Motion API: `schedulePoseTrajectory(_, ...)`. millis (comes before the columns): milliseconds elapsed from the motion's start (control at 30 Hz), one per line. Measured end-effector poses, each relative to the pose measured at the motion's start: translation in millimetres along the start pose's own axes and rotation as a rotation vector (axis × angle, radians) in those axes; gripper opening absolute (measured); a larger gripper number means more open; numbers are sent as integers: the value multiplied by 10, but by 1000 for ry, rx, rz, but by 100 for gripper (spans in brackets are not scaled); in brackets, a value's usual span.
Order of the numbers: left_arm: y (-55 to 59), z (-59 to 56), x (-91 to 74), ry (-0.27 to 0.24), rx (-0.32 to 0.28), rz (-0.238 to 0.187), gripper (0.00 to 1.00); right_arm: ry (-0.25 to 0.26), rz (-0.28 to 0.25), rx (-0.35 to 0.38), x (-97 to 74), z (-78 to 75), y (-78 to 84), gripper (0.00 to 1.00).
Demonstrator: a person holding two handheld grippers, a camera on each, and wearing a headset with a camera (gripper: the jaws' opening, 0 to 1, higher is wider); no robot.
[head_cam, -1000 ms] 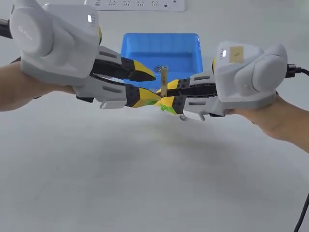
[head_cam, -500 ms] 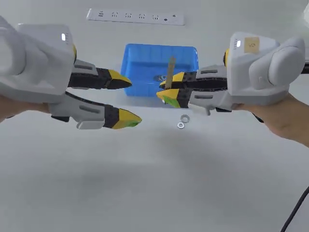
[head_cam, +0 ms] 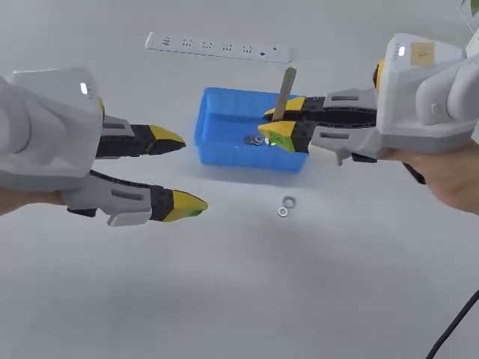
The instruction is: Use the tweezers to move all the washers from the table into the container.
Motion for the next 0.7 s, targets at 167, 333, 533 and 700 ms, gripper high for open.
schedulePoseTrajectory(167, 108, -25, -9, 3, 3, 52, 64, 27, -14, -2, 62, -237, -80, 9)
schedulePoseTrajectory(333, 114, -33, -28, -14, -9, 40, 65, 34, -12, -10, 163, -336, -83, 9)
schedulePoseTrajectory(533, 167, -41, -37, -31, -44, 52, 71, 10, 11, -21, 340, -388, 63, 9)
schedulePoseTrajectory(700, 238, -89, -38, -29, -63, 68, 74, -9, 36, -21, 455, -399, 186, 9)
Point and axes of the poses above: the centre of the closed fingertips' face, and the gripper's own axes: x roughly forward along the fingers, z roughly to its left, y roughly out of its underside, the point moved 1 cm from there along -x, roughly backward along the fingers, and after that the axes turned 3 degrees about z, right-handed, at the moved point
